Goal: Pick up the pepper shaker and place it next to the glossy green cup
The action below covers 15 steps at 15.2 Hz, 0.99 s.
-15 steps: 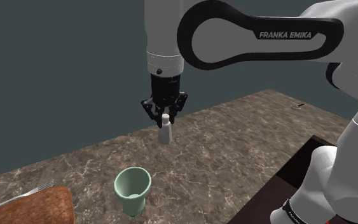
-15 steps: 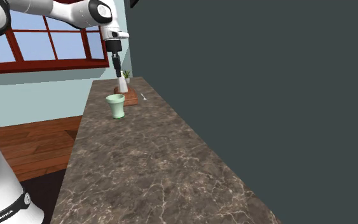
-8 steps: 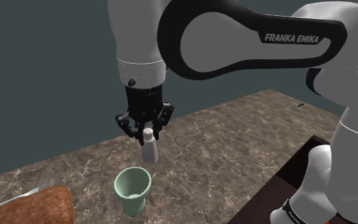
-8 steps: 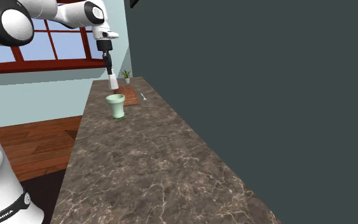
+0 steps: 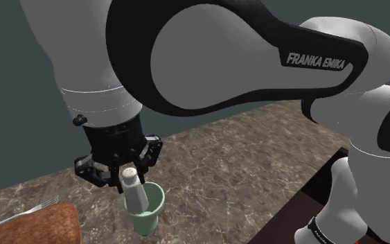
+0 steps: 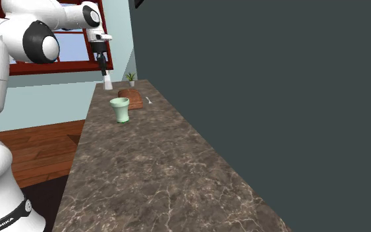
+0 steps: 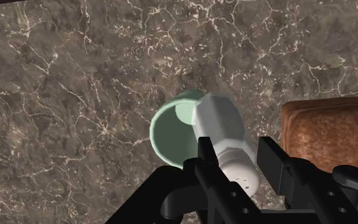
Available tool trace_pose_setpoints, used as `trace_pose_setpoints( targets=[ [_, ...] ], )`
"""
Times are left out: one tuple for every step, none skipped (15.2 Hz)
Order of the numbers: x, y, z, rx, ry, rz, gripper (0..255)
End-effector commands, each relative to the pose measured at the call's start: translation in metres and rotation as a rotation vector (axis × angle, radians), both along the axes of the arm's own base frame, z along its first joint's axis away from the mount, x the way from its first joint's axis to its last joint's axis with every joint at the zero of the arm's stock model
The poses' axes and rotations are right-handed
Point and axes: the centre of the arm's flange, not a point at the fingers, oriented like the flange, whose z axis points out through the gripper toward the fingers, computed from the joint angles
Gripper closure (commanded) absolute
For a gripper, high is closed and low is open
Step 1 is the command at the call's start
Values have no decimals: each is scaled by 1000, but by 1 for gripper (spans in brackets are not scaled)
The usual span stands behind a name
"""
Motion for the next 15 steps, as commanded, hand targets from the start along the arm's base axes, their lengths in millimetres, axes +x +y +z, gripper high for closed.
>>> trace_pose_setpoints(
  targets=[
    [-10,26,1,0,0,-3,255],
    [-17,44,1,0,0,-3,255],
    [-17,44,-4,0,0,-3,255],
    [-17,44,-9,0,0,-3,255],
    [-17,44,-14,0,0,-3,255],
    [-17,44,-20,0,0,-3,255],
    [-17,44,-25,0,0,-3,255],
    [-17,44,-30,0,0,-3,255],
    [-17,44,-36,0,0,-3,255],
    [-17,44,-41,0,0,-3,255],
    [-17,44,-46,0,0,-3,255],
    [-17,44,-51,0,0,-3,255],
    [-17,44,-57,0,0,-3,255],
    [-17,44,-62,0,0,-3,255],
    [-17,44,-67,0,0,-3,255]
  ],
)
